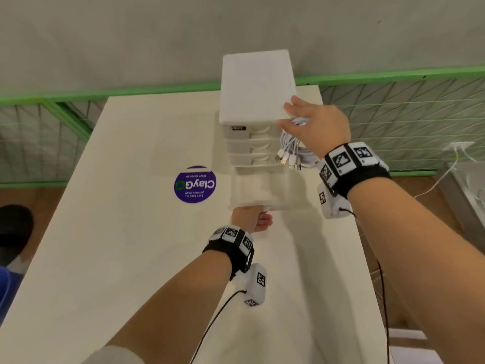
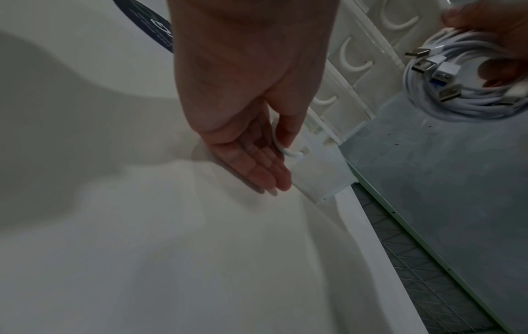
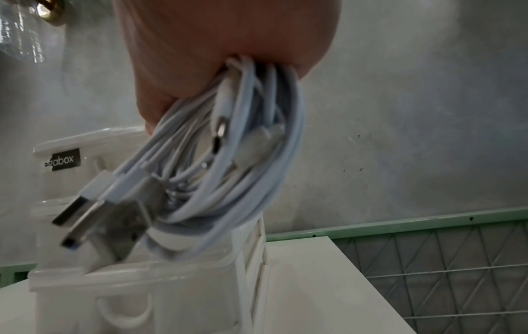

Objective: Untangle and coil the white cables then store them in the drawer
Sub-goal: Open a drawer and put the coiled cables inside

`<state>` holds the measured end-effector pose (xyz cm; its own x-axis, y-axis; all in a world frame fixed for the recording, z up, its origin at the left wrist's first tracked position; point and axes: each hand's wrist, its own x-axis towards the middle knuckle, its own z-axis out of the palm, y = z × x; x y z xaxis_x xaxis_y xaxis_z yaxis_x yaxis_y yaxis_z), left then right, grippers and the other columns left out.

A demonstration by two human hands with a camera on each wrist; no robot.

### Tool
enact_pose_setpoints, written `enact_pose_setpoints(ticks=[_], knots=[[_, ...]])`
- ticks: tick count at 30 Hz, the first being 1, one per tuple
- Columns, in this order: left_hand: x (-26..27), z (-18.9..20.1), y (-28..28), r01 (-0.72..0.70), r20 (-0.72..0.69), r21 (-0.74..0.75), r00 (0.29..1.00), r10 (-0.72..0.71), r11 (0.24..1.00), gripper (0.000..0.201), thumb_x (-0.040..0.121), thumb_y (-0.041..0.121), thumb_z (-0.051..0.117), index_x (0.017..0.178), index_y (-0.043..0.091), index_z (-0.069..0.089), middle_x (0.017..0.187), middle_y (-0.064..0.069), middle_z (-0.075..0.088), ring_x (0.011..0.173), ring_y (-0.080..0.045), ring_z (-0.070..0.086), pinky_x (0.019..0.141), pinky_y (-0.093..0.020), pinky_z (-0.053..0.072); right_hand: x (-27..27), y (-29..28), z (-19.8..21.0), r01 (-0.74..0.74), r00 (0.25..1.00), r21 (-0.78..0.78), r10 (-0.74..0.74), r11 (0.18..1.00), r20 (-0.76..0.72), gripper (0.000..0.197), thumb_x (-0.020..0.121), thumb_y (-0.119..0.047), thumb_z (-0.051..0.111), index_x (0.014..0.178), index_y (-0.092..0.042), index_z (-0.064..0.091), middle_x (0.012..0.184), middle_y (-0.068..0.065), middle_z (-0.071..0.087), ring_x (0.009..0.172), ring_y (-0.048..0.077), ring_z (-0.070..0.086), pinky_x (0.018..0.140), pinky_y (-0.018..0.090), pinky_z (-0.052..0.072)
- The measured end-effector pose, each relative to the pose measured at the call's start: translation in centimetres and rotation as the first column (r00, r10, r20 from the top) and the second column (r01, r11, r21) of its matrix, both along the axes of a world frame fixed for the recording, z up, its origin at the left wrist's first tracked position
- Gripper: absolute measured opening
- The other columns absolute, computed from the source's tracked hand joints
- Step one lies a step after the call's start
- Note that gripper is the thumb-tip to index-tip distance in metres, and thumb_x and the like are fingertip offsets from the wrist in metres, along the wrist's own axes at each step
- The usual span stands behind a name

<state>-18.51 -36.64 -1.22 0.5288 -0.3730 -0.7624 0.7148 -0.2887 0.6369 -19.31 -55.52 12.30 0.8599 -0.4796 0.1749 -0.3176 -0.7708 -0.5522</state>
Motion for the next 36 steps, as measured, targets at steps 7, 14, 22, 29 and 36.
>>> enact_pose_setpoints(ticks=[7,14,22,29,36], knots=[[-1.1,0.3,0.5,0.016,-0.025,-0.031,1.000,-0.017,0.999,0.029,0.096,0.011,0.047,0.067,0.008,0.050,0.056,-0.004,0.053,0.041,-0.010,0.055,0.045,-0.017,0.041,-0.2,0.5,-0.2,0.022,1.000,-0.008,-0.022,1.000,0.023,0.045,0.083,-0.055,0.055,0.124,-0.035,0.058,0.140,-0.018,0.046,0.125,0.003,0.048,0.105,0.030,0.039],[-1.3,-0.6,0.6,-0.039,0.026,-0.006,0.999,0.040,0.999,0.024,0.094,0.011,0.049,0.073,0.003,0.058,0.045,-0.003,0.060,0.037,-0.012,0.059,0.039,-0.017,0.046,-0.5,1.0,-0.5,0.041,0.996,-0.019,-0.039,0.999,0.086,0.043,0.083,-0.053,0.057,0.122,-0.034,0.059,0.140,-0.015,0.047,0.124,0.005,0.050,0.103,0.032,0.041],[-0.9,-0.4,1.5,0.095,0.085,0.028,0.992,-0.098,0.995,0.022,0.091,0.021,0.061,0.083,0.000,0.060,0.066,-0.009,0.065,0.043,-0.010,0.063,0.049,-0.021,0.053,-2.9,2.5,-2.6,0.143,0.921,-0.001,-0.132,0.990,0.366,0.040,0.079,-0.049,0.064,0.104,-0.019,0.072,0.114,0.002,0.065,0.095,0.002,0.057,0.085,0.015,0.042],[2.0,3.2,4.4,0.330,0.169,0.258,0.910,-0.379,0.908,0.011,0.087,0.010,0.056,0.082,0.003,0.064,0.061,-0.004,0.069,0.046,-0.014,0.061,0.048,-0.022,0.049,-1.9,7.1,-7.8,0.236,0.841,0.630,-0.480,0.740,0.249,0.017,0.077,-0.041,0.073,0.078,-0.024,0.069,0.084,0.002,0.068,0.075,0.007,0.062,0.068,0.012,0.047],[4.5,4.1,5.4,0.087,0.722,0.568,0.423,-0.547,0.818,0.014,0.090,0.021,0.055,0.095,0.010,0.063,0.092,-0.004,0.063,0.080,-0.015,0.055,0.069,-0.024,0.040,1.0,8.6,-12.7,0.328,0.857,0.707,-0.512,0.626,0.055,0.036,0.085,-0.050,0.059,0.088,-0.017,0.074,0.078,-0.001,0.067,0.071,0.013,0.057,0.070,0.022,0.041]])
